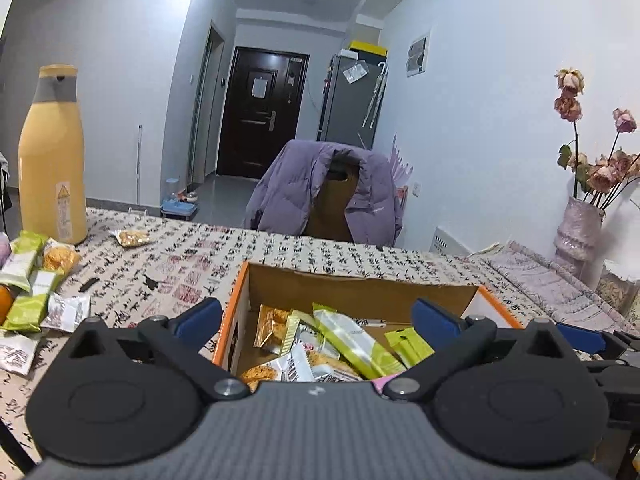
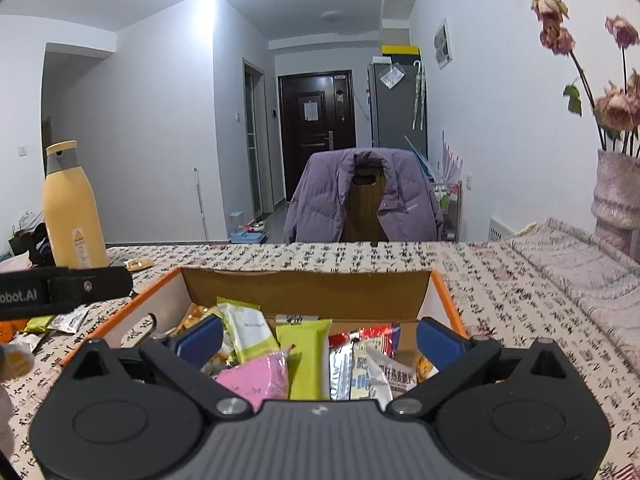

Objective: Organize snacks
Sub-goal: 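Move both open grippers from the box back to the snack pile, then grasp another pink snack packet with the right gripper and lift it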

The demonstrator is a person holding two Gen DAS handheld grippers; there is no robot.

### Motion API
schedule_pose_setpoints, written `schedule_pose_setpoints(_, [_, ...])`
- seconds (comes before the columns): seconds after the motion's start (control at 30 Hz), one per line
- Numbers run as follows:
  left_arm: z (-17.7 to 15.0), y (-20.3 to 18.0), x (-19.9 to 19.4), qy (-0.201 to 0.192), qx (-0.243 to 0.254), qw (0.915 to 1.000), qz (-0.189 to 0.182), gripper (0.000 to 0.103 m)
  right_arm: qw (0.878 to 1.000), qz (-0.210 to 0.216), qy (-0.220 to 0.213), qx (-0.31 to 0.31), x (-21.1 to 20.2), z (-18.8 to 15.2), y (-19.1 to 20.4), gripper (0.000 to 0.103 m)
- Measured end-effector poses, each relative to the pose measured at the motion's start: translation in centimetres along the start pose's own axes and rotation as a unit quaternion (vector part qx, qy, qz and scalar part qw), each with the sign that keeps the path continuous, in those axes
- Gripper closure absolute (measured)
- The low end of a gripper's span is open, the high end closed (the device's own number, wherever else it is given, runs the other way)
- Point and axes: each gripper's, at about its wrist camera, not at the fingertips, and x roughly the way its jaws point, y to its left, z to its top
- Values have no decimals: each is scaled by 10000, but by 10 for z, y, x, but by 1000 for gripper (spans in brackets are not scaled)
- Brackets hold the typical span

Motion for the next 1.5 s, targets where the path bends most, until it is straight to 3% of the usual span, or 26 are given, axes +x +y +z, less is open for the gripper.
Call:
schedule_pose_setpoints(0.4, [-9,4,-43,9,23,10000,19,0,9999,11,-52,-100,-42,-5,4,0])
schedule_pose_setpoints(0.93, [-73,24,-86,447,183,9987,166,0,9994,45,328,-136,-77,-51,6,0])
schedule_pose_setpoints(1.5, [-107,35,-80,781,124,9968,58,0,9938,118,1073,-281,-77,-90,21,0])
